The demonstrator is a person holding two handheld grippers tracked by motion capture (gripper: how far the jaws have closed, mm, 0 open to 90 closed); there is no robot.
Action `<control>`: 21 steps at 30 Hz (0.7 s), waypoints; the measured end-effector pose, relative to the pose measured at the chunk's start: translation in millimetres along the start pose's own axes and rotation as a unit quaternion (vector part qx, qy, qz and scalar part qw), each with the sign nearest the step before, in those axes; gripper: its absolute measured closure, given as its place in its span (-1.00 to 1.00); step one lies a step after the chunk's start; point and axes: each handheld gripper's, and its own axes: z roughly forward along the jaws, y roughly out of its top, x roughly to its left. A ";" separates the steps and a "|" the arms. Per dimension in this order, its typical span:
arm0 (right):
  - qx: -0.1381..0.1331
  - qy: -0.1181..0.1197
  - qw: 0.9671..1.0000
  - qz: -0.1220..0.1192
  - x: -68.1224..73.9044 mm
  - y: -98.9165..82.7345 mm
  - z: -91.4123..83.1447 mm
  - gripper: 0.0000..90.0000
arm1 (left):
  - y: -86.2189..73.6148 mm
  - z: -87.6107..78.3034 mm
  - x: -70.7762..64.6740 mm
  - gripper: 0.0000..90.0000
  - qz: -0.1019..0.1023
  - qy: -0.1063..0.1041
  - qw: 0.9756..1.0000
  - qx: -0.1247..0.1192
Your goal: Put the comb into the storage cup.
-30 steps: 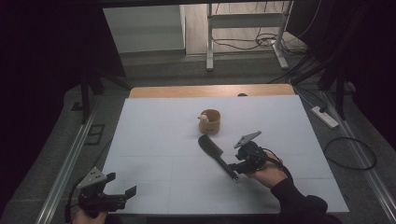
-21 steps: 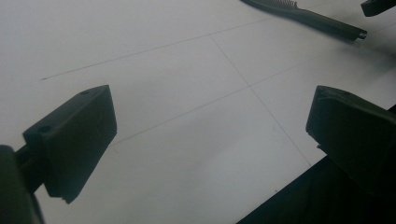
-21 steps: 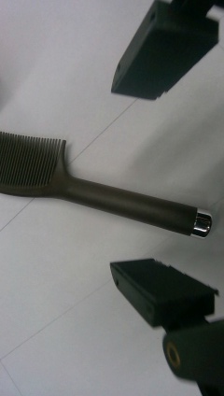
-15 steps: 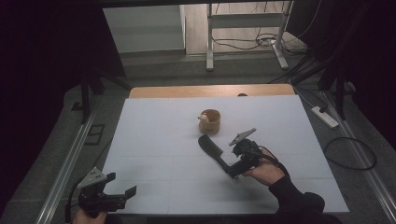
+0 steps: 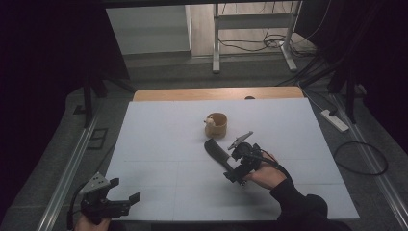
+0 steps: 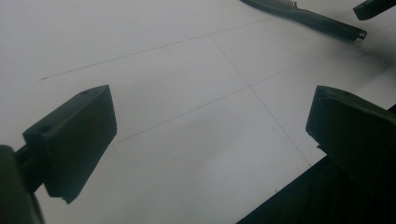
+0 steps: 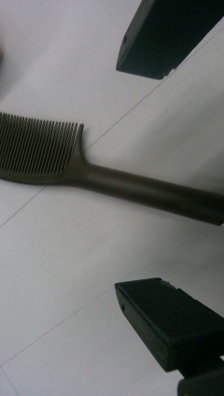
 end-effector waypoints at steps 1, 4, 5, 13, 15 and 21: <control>0.000 0.000 1.000 0.000 0.0 0.0 0.0 -1.00 | 0.0 0.0 -0.1 -0.95 0.000 0.000 1.000 0.000; 0.004 0.002 1.000 -0.003 2.4 3.0 2.8 -1.00 | 0.0 0.0 -0.1 -0.95 0.000 0.000 1.000 0.000; 0.005 0.004 1.000 -0.004 3.3 3.8 3.7 -1.00 | 0.0 -0.1 -0.1 -0.95 0.000 0.000 1.000 0.000; 0.010 0.004 1.000 -0.012 7.0 7.6 10.1 -1.00 | -0.2 -0.2 0.1 -0.95 -0.001 -0.001 1.000 -0.001; 0.013 0.001 1.000 -0.013 6.4 7.4 11.9 -1.00 | -0.2 -0.1 0.2 -0.95 -0.001 -0.001 1.000 -0.001; 0.019 -0.001 1.000 -0.018 4.2 4.5 20.6 -1.00 | -0.3 -0.3 0.0 -0.95 0.000 -0.001 1.000 -0.002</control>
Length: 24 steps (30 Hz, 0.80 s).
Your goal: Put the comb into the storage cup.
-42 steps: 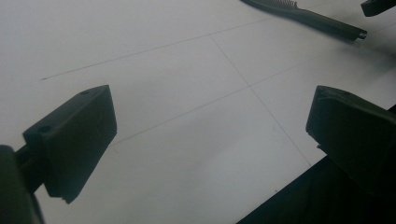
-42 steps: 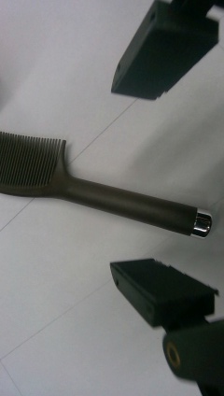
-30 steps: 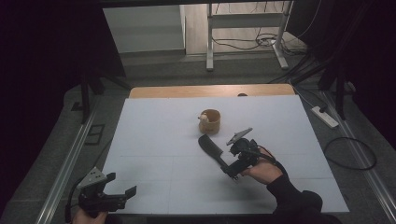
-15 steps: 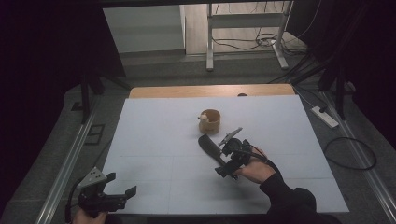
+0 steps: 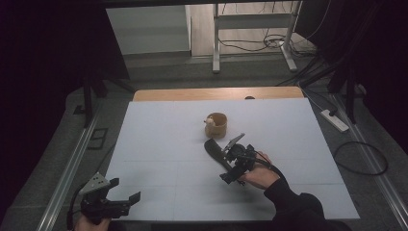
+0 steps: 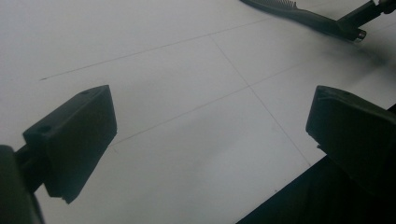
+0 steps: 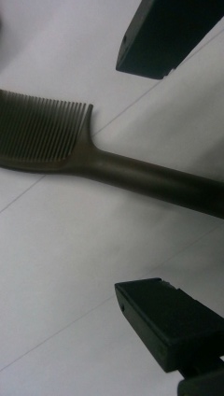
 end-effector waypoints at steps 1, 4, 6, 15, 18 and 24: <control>0.005 0.001 1.000 -0.001 -0.6 -0.6 2.0 -1.00 | 0.0 -0.1 0.0 -0.95 0.000 0.000 1.000 0.000; 0.010 -0.002 1.000 -0.003 -1.4 -3.2 8.2 -1.00 | 0.0 0.0 -0.1 -0.95 0.001 0.000 1.000 0.000; 0.018 -0.002 1.000 -0.003 -2.4 -4.8 12.5 -1.00 | 0.0 0.0 -0.1 -0.95 0.001 0.000 1.000 0.000; 0.032 -0.009 0.999 0.000 -5.5 -9.3 26.9 -1.00 | -0.1 -0.1 0.0 -0.95 0.001 0.000 1.000 -0.001; 0.033 -0.010 0.999 0.002 -5.3 -9.5 27.0 -1.00 | -0.1 0.0 0.0 -0.95 0.001 0.000 1.000 0.000; 0.036 -0.013 0.999 0.007 -4.5 -9.6 26.8 -1.00 | 0.0 0.0 -0.3 -0.95 0.002 0.000 1.000 0.000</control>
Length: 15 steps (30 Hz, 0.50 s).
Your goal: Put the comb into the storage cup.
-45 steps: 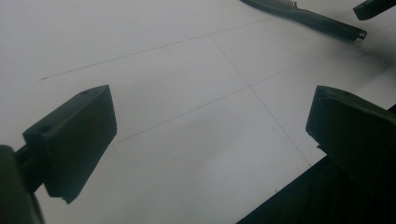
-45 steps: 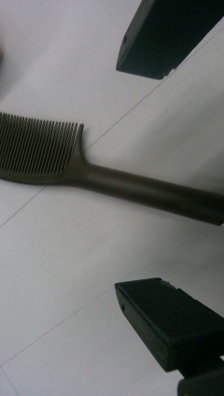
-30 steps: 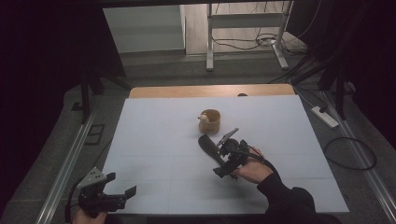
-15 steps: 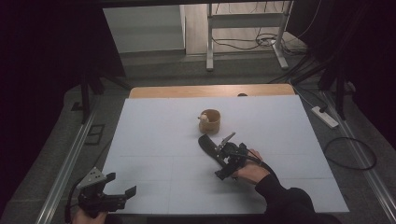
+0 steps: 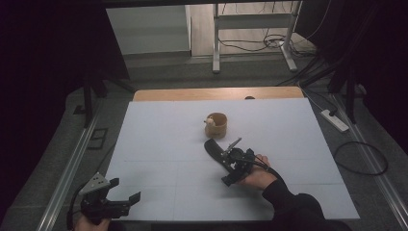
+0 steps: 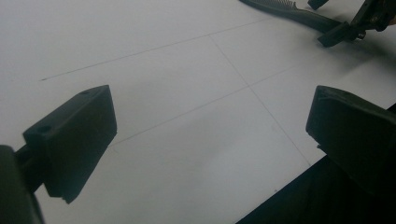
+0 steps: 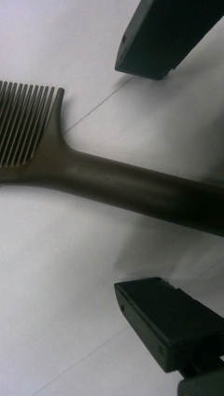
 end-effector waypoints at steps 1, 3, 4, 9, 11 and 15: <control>0.001 0.000 1.000 0.003 0.2 0.2 -0.2 -1.00 | 0.0 0.0 0.0 -0.95 0.000 0.000 1.000 0.000; 0.003 -0.001 1.000 0.005 0.4 0.7 -0.8 -0.98 | 0.0 0.0 0.0 -0.95 0.000 0.000 1.000 0.000; 0.004 -0.001 1.000 0.006 0.7 1.1 -1.9 -0.92 | 0.0 0.0 0.0 -0.95 0.000 0.000 1.000 0.000; 0.002 0.007 1.000 -0.013 4.5 3.4 -9.1 -0.40 | 0.1 -0.1 -0.2 -0.95 0.001 0.000 1.000 0.001; -0.002 0.009 1.000 -0.015 4.2 4.0 -12.2 -0.03 | 0.1 0.0 -0.4 -0.95 0.001 0.001 1.000 0.001; -0.004 0.010 1.000 -0.015 2.6 4.0 -13.7 0.25 | 0.1 0.1 -0.4 -0.95 0.001 0.001 1.000 0.001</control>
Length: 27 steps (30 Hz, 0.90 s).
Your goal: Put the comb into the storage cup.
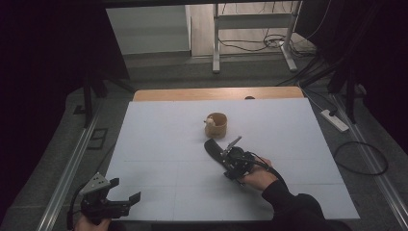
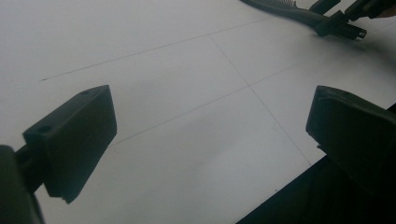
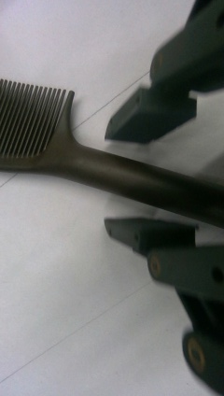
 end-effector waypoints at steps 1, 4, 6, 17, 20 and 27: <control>0.000 0.001 1.000 -0.001 -0.2 0.2 -0.6 0.41 | 0.0 0.0 0.1 -0.95 0.000 0.000 1.000 0.000; 0.000 0.001 1.000 0.001 -0.3 0.4 -0.9 0.59 | 0.0 0.0 0.0 -0.95 0.000 0.000 1.000 0.000; 0.000 0.001 1.000 -0.003 -0.1 0.3 -0.9 0.60 | 0.1 0.1 -0.2 -0.95 0.001 0.001 1.000 0.001; -0.007 0.005 1.000 -0.003 -1.2 -1.0 -1.4 0.61 | 0.3 -0.1 -0.5 -0.95 0.001 0.003 1.000 0.000; -0.012 0.006 1.000 -0.009 -0.9 -1.9 -1.7 0.61 | 0.0 -0.8 0.1 -0.96 -0.001 0.000 1.000 -0.004; -0.030 0.010 0.999 -0.019 0.9 -3.1 -4.8 0.61 | -0.4 -2.8 3.7 -0.98 -0.021 -0.021 0.999 -0.023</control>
